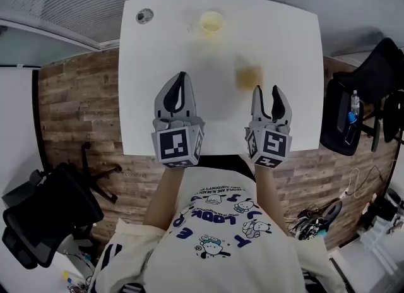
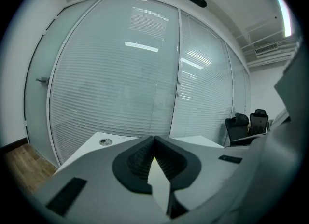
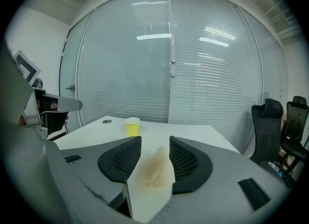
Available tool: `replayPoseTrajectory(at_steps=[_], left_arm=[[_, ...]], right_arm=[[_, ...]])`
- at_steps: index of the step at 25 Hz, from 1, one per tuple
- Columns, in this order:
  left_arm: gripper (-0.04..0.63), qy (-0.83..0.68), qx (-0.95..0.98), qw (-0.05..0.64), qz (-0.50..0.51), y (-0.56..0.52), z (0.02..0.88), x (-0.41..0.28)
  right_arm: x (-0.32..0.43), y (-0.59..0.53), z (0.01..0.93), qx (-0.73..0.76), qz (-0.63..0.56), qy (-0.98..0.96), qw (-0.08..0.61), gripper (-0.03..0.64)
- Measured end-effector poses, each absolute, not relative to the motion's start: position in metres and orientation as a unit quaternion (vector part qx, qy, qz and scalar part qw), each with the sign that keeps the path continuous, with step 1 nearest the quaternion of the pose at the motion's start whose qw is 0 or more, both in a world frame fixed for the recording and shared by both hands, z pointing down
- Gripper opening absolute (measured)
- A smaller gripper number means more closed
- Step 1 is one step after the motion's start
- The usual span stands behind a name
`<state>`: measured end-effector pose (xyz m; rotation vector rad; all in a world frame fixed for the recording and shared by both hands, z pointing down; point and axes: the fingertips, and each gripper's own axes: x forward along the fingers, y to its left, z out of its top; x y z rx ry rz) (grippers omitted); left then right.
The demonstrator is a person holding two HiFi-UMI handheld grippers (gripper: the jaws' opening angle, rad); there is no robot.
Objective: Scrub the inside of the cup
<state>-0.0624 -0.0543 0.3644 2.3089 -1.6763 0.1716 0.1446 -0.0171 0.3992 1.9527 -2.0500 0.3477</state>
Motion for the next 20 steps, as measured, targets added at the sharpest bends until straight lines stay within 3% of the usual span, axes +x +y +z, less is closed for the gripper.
replayPoseTrajectory(at_steps=[7, 14, 17, 20], left_arm=[[0.009, -0.569, 0.804, 0.159, 0.072, -0.067, 0.379, -0.067], [0.008, -0.562, 0.804, 0.176, 0.082, -0.068, 0.396, -0.067], [0.009, -0.559, 0.804, 0.182, 0.086, -0.066, 0.4, -0.065], [0.009, -0.559, 0.804, 0.182, 0.092, -0.067, 0.4, -0.062]], right_arm=[[0.131, -0.027, 0.416, 0.67, 0.114, -0.706, 0.199, 0.176], [0.142, -0.024, 0.422, 0.679, 0.123, -0.693, 0.207, 0.183], [0.152, -0.021, 0.42, 0.683, 0.119, -0.69, 0.207, 0.097], [0.161, -0.021, 0.42, 0.687, 0.123, -0.686, 0.207, 0.089]])
